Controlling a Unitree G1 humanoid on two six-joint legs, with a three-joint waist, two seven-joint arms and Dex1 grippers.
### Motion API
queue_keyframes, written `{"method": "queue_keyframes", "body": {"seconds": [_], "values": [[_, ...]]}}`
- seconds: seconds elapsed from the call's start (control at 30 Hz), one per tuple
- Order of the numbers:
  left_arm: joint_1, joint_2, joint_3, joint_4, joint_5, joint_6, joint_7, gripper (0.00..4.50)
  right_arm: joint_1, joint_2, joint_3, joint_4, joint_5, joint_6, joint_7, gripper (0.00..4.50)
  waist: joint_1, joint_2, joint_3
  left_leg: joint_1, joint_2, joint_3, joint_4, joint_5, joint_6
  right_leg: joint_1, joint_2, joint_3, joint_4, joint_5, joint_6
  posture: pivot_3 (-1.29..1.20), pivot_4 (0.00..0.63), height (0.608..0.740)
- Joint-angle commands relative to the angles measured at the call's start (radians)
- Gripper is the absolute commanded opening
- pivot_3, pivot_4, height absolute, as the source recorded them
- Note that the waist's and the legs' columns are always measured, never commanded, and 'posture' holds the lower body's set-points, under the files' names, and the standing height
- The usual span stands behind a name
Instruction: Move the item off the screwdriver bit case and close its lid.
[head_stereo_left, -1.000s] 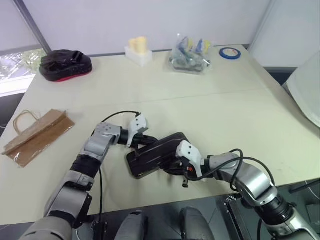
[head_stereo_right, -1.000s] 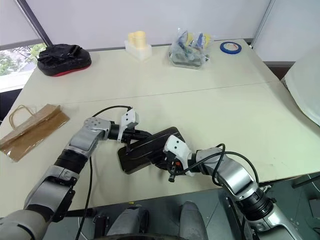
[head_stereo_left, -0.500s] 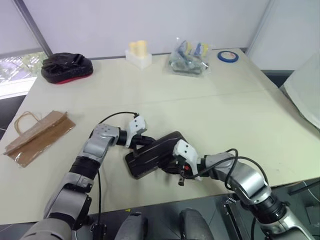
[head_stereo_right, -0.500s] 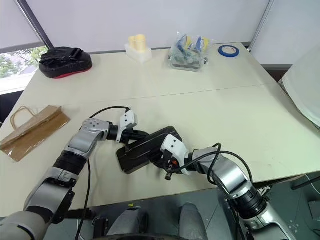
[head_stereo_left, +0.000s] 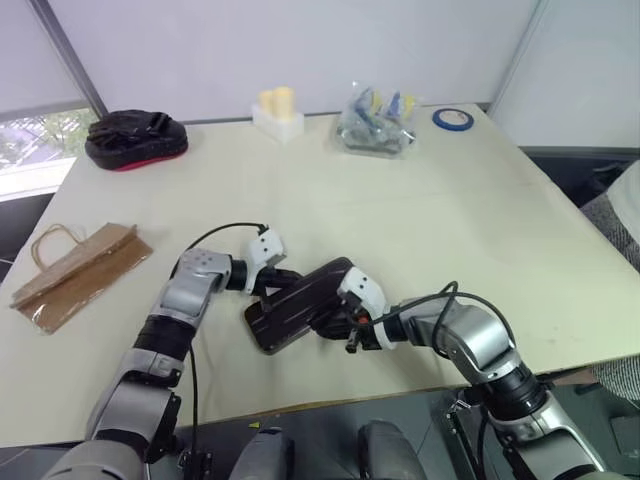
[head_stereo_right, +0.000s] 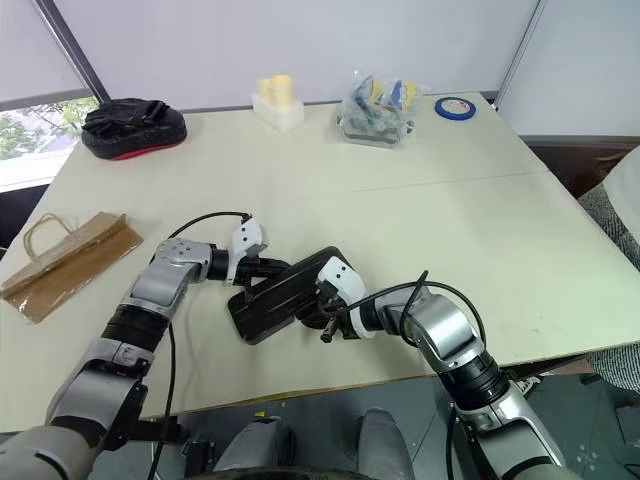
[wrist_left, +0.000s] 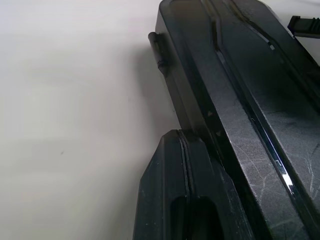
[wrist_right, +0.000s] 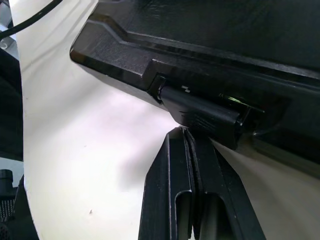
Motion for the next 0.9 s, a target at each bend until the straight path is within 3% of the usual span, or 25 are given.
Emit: {"method": "queue_keyframes", "body": {"seconds": [0.03, 0.57, 0.9], "values": [[0.067, -0.106, -0.155, -0.058, -0.039, 0.008, -0.100, 0.00, -0.085, 0.037, -0.040, 0.094, -0.103, -0.048, -0.164, 0.06, 0.000, 0.000, 0.000, 0.001, 0.000, 0.000, 0.000, 0.000, 0.000, 0.001, 0.000, 0.000, 0.000, 0.000, 0.000, 0.00, 0.150, 0.740], [0.129, -0.148, -0.228, -0.062, -0.008, -0.009, -0.119, 0.00, -0.109, 0.063, -0.049, 0.085, -0.104, 0.001, -0.185, 0.06, -0.001, 0.005, -0.016, 0.002, 0.000, 0.000, -0.006, 0.000, 0.000, 0.001, 0.000, 0.000, -0.004, 0.000, 0.000, 0.00, 0.150, 0.740], [0.161, -0.211, -0.257, -0.055, 0.023, -0.024, -0.079, 0.00, -0.127, 0.055, -0.045, 0.109, -0.131, -0.062, -0.198, 0.06, 0.002, 0.009, -0.033, 0.006, 0.000, 0.000, -0.012, 0.000, 0.000, 0.006, 0.000, 0.000, -0.012, 0.000, 0.000, 0.00, 0.150, 0.740]]}}
